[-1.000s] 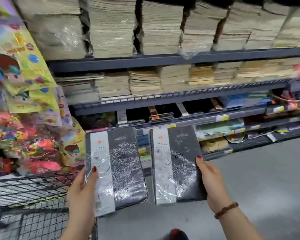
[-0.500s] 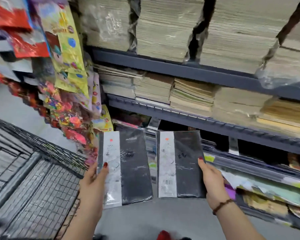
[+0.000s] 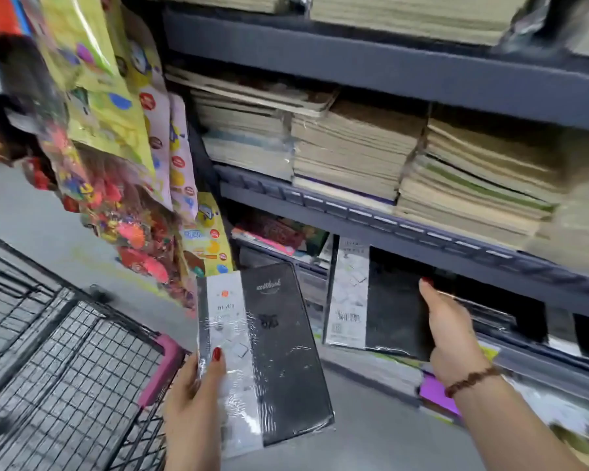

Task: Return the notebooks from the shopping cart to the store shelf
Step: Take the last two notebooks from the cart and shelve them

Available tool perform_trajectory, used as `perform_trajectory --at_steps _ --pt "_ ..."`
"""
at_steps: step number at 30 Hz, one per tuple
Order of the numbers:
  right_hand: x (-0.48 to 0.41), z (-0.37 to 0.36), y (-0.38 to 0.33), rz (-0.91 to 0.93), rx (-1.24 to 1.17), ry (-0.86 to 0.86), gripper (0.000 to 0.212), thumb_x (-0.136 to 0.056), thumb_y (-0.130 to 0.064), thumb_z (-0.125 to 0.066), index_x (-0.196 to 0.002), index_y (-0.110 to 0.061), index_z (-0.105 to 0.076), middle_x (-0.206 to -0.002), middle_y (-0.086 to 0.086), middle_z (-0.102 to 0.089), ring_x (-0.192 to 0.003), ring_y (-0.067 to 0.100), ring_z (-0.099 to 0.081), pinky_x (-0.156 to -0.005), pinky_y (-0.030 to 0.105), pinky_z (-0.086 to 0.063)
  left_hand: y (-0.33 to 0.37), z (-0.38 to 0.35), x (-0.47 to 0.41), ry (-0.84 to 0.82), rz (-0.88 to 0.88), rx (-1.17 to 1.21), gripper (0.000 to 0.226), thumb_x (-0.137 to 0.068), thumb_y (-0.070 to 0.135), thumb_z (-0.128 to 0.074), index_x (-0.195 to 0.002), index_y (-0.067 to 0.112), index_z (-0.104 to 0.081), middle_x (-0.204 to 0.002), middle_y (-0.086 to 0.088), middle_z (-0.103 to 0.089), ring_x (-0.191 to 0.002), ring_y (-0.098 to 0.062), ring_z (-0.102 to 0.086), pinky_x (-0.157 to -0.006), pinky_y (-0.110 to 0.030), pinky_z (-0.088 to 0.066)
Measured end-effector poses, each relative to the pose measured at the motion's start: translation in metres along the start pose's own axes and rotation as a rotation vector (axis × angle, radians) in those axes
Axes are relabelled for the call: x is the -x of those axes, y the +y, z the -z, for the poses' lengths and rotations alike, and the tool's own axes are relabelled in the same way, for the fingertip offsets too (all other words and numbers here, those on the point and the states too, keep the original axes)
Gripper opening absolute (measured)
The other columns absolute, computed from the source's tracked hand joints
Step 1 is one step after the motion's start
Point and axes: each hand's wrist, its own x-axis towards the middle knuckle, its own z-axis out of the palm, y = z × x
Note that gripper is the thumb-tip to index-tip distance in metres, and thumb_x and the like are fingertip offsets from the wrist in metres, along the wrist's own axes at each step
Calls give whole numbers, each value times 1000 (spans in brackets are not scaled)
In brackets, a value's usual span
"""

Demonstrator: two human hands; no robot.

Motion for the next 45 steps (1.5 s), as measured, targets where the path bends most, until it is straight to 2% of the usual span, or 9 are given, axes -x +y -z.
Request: perform_trajectory --at_steps 6,12,14,17,21,23,27,34,45 --pt "-24 -27 11 8 -61 78 61 -86 -34 -64 -121 12 -47 -129 27 -49 -119 41 -50 -106 49 -39 -7 -13 -22 0 -42 46 14 -85 24 -67 -83 36 -62 -73 12 -59 -65 0 -49 -51 -2 -35" --pt "-37 -42 17 67 -49 65 75 -74 -37 -70 -120 16 -42 -123 39 -44 -105 53 -51 -100 61 -39 -25 -11 -49 -72 -72 -19 18 -88 15 -61 -106 17 -62 -48 12 -60 -42 4 -54 -39 1 -34" --pt "-34 -40 19 49 -58 -39 62 -73 -34 -74 -115 8 -56 -107 29 -65 -91 39 -67 -82 48 -56 -31 -11 -55 -89 -89 -16 20 -87 12 -61 -107 13 -64 -49 17 -61 -41 10 -52 -41 2 -34" --pt "-27 -34 22 134 3 -176 35 -75 -21 -76 -104 -4 -64 -86 6 -74 -75 19 -72 -61 26 -54 -40 -11 -57 -94 -88 18 28 -85 17 -65 -113 15 -67 -80 12 -65 -61 11 -54 -51 1 -35" --pt "-13 -34 32 300 312 -76 119 -41 -45 -90 -139 -11 -31 -135 6 -49 -121 20 -51 -103 39 -43 -43 -13 -60 -93 -60 75 24 -85 23 -66 -109 21 -68 -81 17 -70 -66 14 -57 -58 -3 -37" --pt "-2 -36 35 368 501 -60 131 -36 -50 -89 -144 -22 -19 -140 1 -33 -128 16 -36 -109 33 -31 -42 -14 -64 -100 -53 108 19 -84 21 -67 -103 26 -69 -68 26 -69 -59 19 -57 -59 -3 -42" --pt "12 -33 50 570 770 4 95 -59 -36 -86 -140 -28 -37 -121 2 -30 -111 12 -33 -100 19 -27 -42 -17 -67 -130 -22 164 20 -84 19 -67 -103 29 -66 -69 32 -68 -62 20 -59 -73 -12 -44" --pt "5 -37 68 981 913 157 51 -71 -33 -78 -117 -17 -66 -134 14 -50 -126 32 -43 -105 49 -37 -42 -19 -73 -150 11 233 30 -84 17 -67 -114 19 -67 -88 19 -72 -65 15 -62 -52 3 -41" --pt "-28 -56 31 939 1023 121 39 -87 -30 -65 -125 -22 -61 -131 16 -56 -117 37 -52 -100 45 -43 -46 -20 -83 -174 11 204 32 -84 16 -67 -115 22 -68 -81 16 -74 -67 10 -63 -58 1 -44"
